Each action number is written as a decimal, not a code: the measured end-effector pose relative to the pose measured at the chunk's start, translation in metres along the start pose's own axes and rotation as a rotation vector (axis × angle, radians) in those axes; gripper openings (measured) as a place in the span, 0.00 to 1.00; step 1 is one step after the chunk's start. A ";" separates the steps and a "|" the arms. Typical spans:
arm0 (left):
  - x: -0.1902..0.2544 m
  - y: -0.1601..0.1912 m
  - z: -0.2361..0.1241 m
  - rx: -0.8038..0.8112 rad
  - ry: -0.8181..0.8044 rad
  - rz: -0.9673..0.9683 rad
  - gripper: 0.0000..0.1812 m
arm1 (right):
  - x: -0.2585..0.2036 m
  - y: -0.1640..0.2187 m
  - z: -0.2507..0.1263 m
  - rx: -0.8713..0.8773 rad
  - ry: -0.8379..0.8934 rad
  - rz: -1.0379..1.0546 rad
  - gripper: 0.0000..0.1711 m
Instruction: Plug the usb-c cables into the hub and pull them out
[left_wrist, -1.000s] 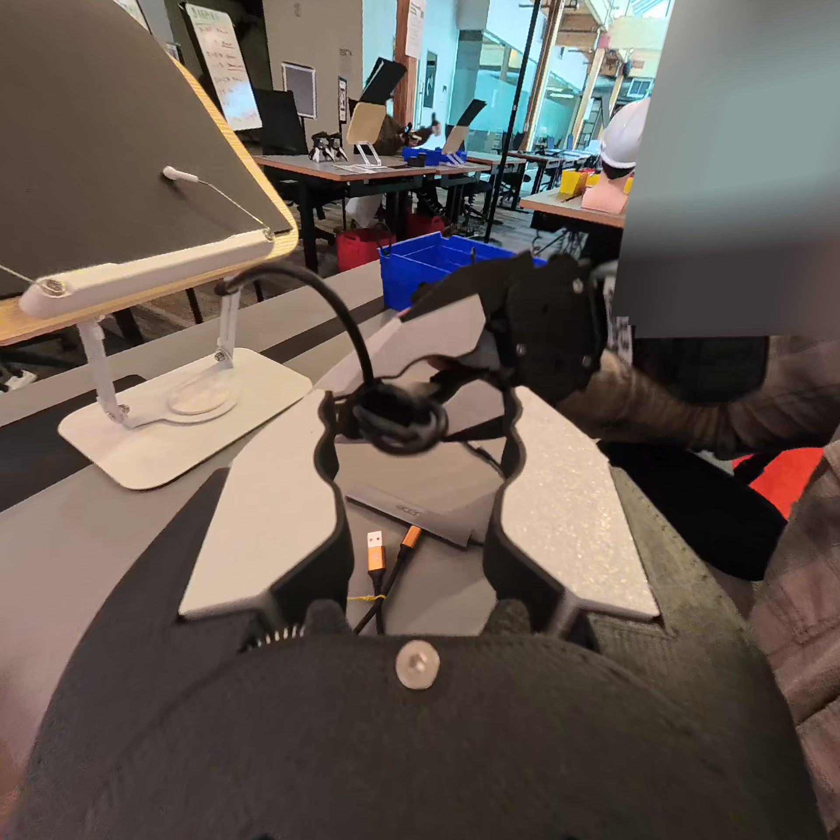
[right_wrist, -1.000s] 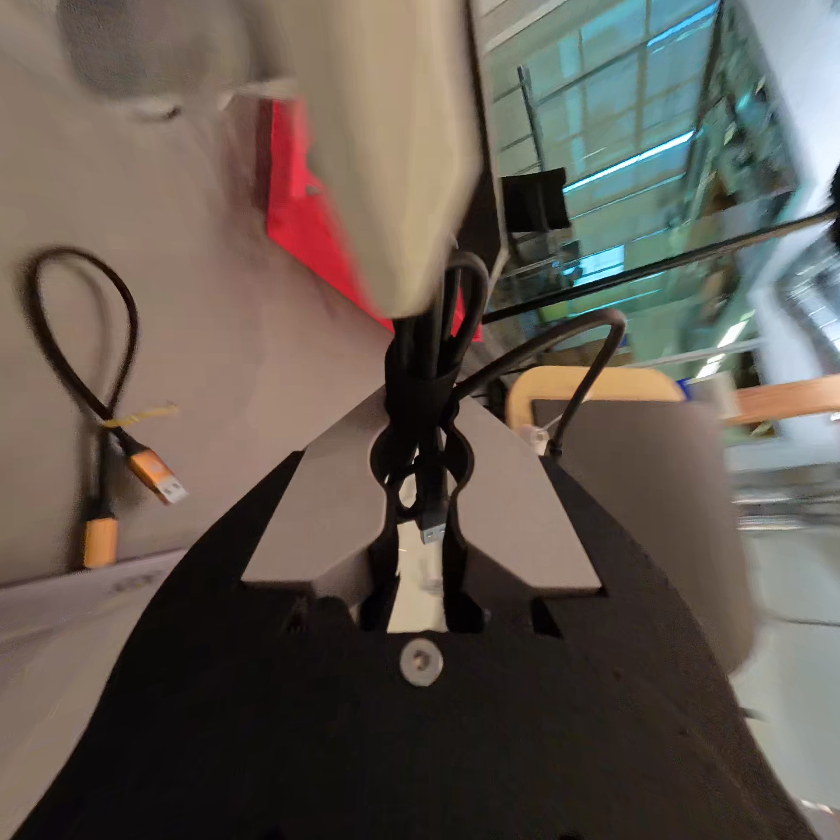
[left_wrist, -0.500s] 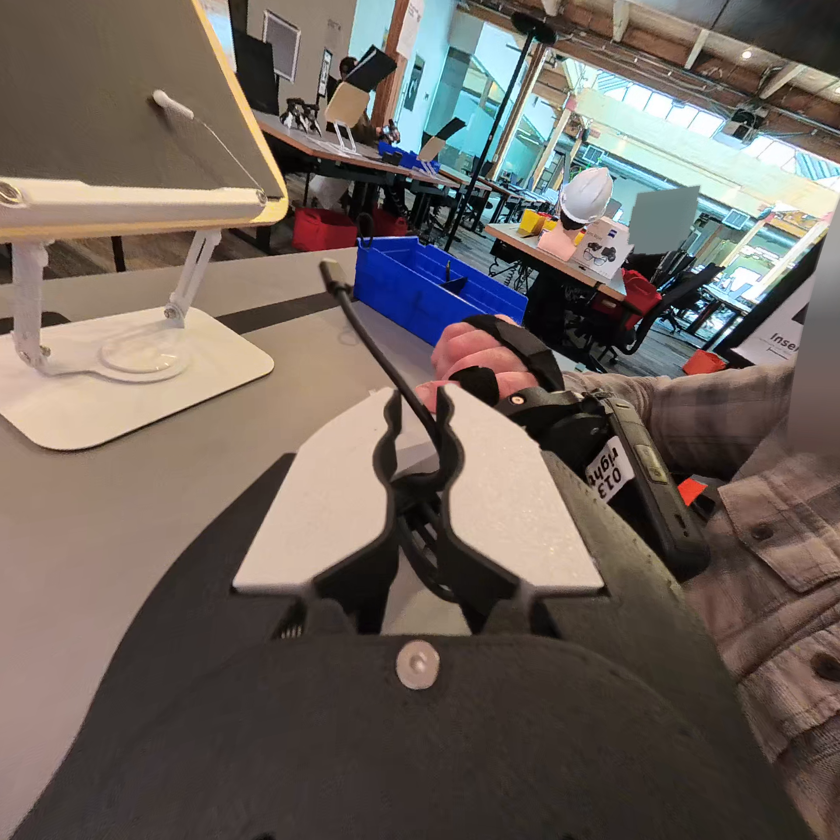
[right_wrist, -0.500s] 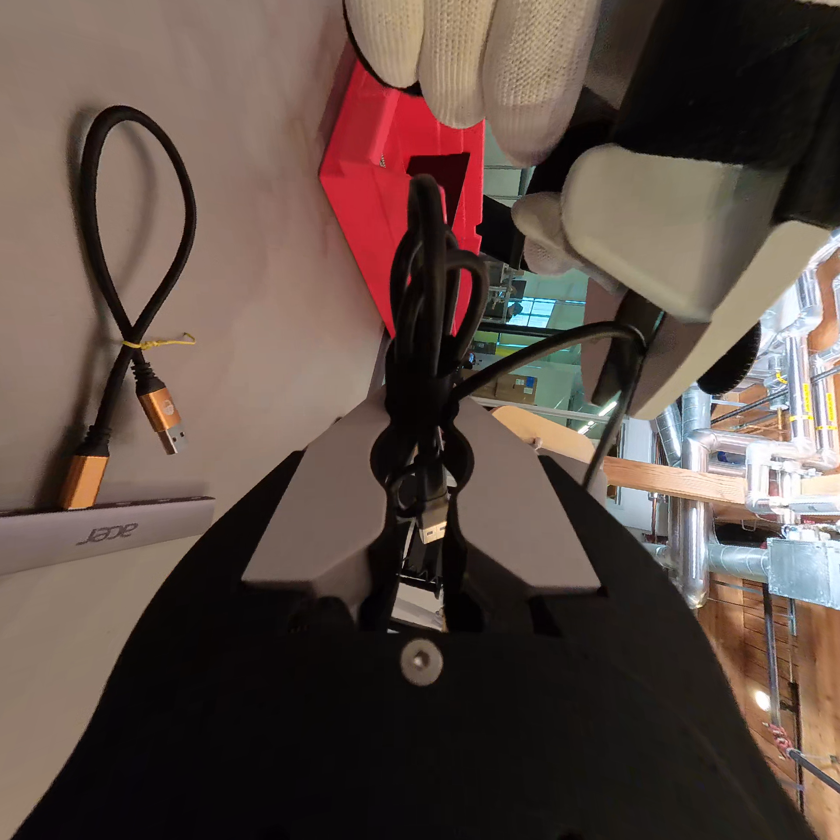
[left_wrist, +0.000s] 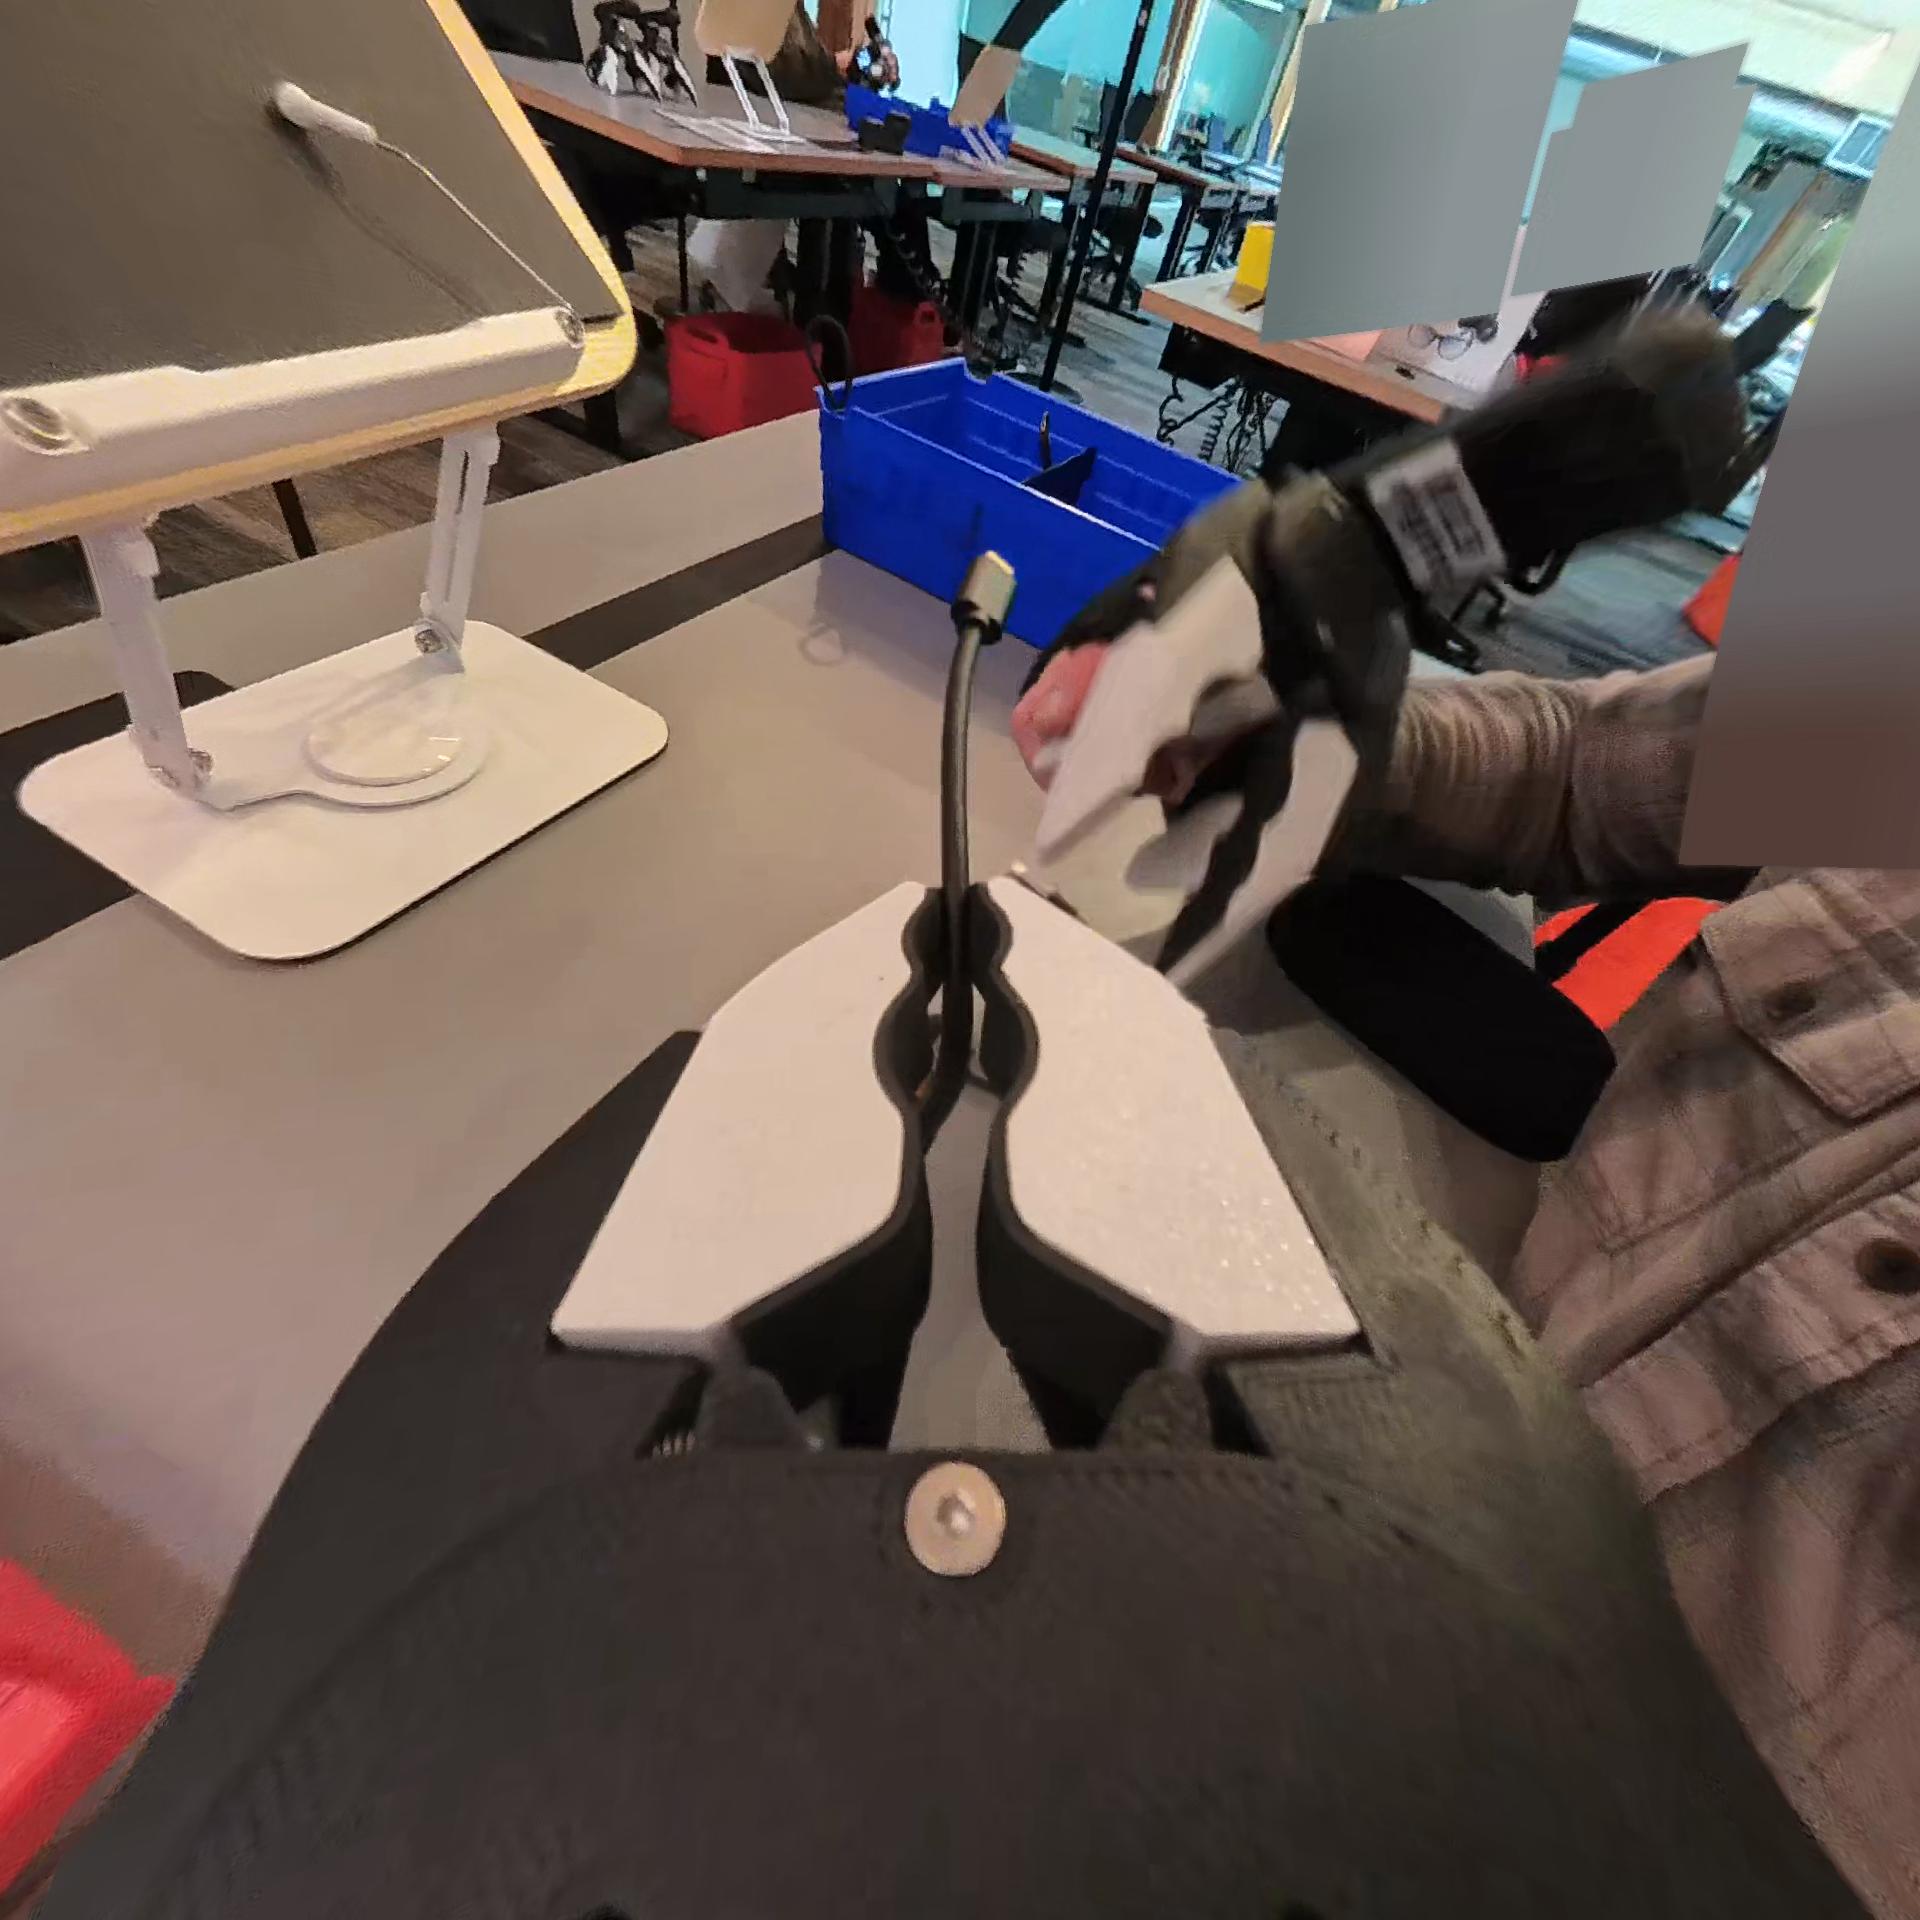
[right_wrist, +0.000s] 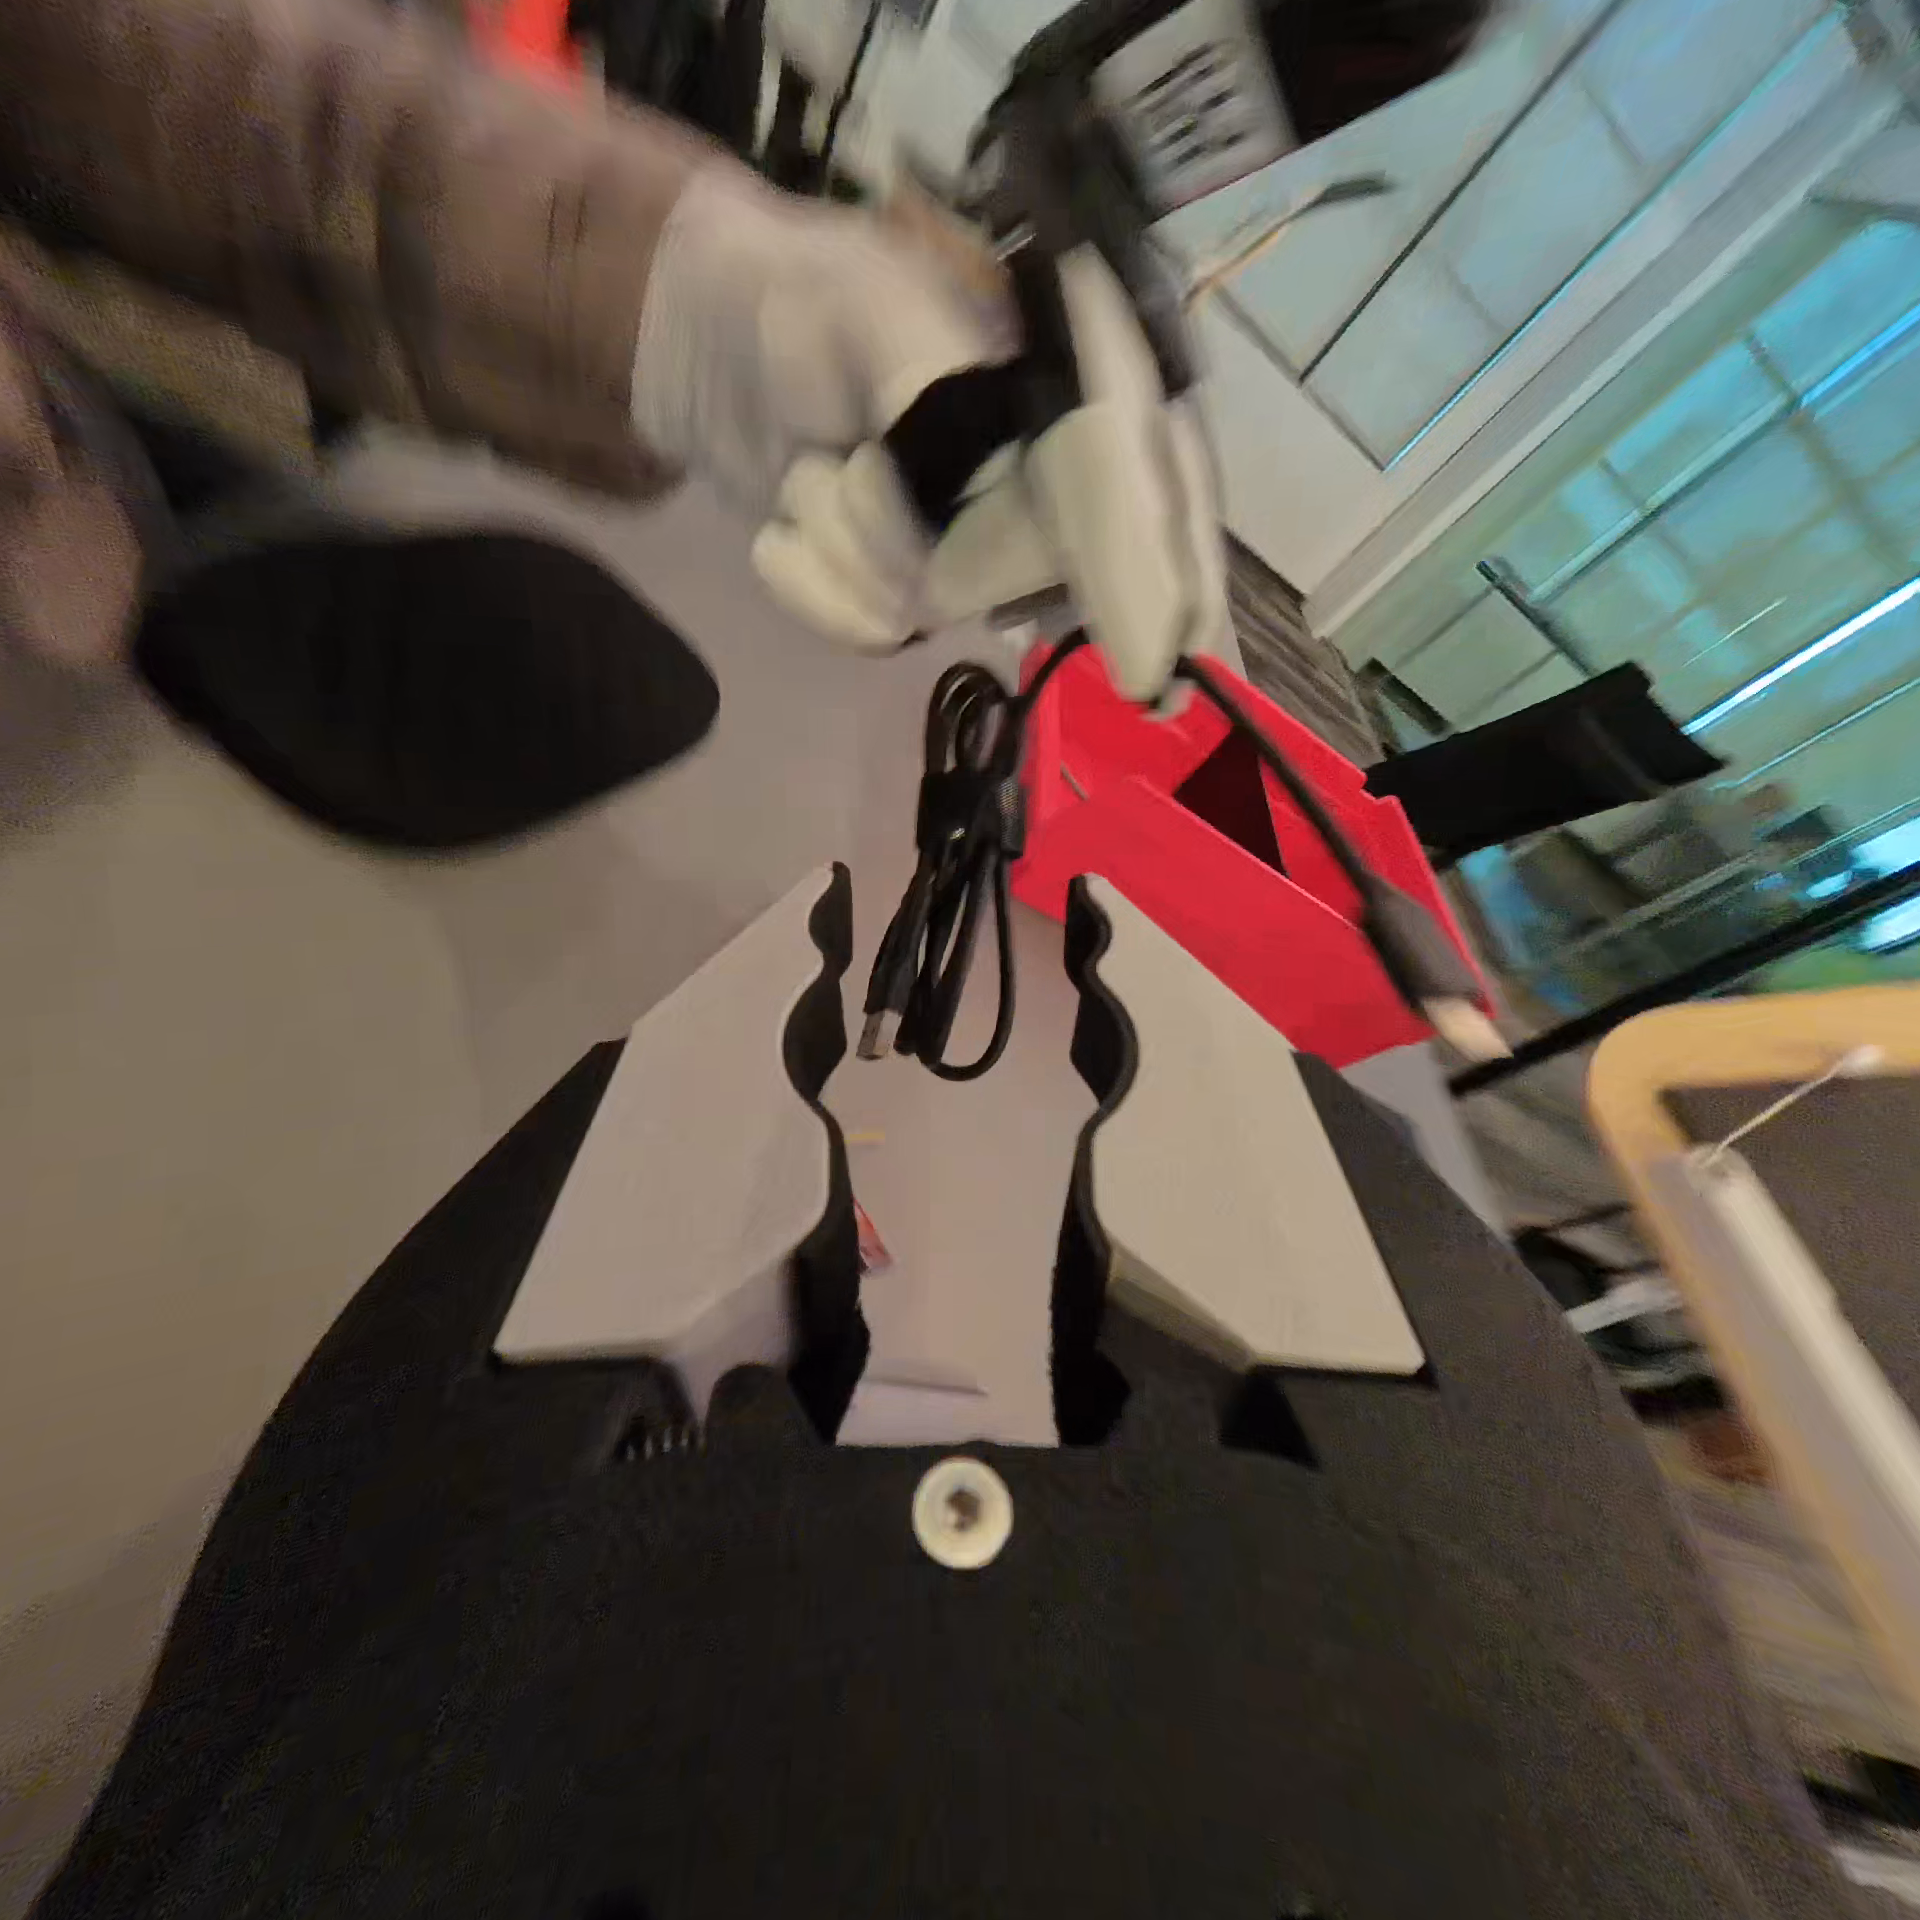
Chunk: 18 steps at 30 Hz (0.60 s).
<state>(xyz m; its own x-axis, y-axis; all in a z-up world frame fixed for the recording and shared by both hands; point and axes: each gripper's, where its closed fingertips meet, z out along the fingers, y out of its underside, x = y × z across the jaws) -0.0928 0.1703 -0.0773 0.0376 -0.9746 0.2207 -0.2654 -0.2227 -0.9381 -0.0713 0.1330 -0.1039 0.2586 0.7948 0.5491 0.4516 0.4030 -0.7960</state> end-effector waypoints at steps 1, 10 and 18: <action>0.001 0.002 -0.002 -0.011 0.012 0.002 0.02 | 0.011 -0.004 -0.009 0.070 0.005 0.124 0.22; 0.007 0.017 -0.003 -0.075 0.070 -0.018 0.02 | 0.043 -0.001 -0.020 0.194 0.011 0.296 0.18; 0.006 0.023 -0.001 -0.085 0.107 -0.040 0.02 | 0.045 0.001 -0.021 0.207 -0.040 0.302 0.00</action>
<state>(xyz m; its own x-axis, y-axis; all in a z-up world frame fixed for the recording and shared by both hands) -0.1001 0.1589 -0.0976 -0.0514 -0.9559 0.2893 -0.3469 -0.2546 -0.9027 -0.0417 0.1597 -0.0742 0.3183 0.9073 0.2747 0.1763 0.2280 -0.9576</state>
